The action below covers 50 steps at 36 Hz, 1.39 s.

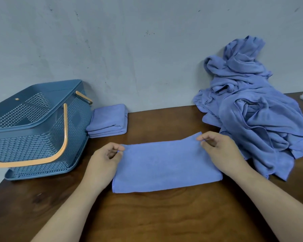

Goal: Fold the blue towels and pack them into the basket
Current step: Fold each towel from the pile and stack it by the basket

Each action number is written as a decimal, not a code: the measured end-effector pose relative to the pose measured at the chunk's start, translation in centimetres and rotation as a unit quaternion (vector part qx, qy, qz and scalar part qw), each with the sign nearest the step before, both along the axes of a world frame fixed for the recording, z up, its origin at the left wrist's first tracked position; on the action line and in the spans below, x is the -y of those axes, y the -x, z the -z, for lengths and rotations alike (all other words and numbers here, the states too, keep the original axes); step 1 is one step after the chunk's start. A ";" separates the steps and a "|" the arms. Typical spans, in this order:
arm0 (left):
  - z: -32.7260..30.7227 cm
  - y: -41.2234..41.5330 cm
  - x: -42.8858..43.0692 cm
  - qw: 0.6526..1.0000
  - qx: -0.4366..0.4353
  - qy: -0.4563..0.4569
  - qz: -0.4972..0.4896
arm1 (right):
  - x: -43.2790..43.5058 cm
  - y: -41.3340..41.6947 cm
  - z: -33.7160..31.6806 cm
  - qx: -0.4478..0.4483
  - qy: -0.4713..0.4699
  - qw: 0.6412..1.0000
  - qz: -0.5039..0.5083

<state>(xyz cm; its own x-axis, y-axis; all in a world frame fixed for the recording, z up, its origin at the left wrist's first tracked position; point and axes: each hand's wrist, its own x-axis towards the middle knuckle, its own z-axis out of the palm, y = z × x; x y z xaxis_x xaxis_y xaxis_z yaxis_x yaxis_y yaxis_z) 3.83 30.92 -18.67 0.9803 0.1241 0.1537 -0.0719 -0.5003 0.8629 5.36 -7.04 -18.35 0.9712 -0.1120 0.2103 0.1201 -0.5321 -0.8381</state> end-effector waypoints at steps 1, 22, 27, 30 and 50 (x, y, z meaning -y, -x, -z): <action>0.0 0.0 0.1 1.000 0.004 0.004 -0.010 | -0.1 0.0 0.0 0.005 0.006 1.000 0.008; -1.5 0.3 0.9 0.982 -0.031 -0.184 -0.018 | -1.2 0.8 -1.3 -0.023 0.253 0.967 0.006; -3.5 1.6 3.2 0.971 0.070 -0.226 -0.020 | -3.8 2.1 -2.8 0.062 0.348 0.935 -0.027; -3.6 3.4 7.5 0.954 0.067 -0.287 0.056 | -6.3 2.9 -2.2 0.000 0.308 0.945 -0.108; -1.9 2.4 3.3 0.888 -0.126 -0.383 0.221 | -3.6 2.3 -0.8 -0.119 0.386 0.892 -0.204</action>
<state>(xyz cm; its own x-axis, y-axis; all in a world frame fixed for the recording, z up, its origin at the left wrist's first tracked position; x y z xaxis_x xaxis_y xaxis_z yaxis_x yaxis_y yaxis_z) 1.41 27.60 -16.82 0.9222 -0.3285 -0.2041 -0.2612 -0.9182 0.2977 3.06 -3.42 -17.53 0.9256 0.3490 -0.1462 0.3026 -0.9148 -0.2677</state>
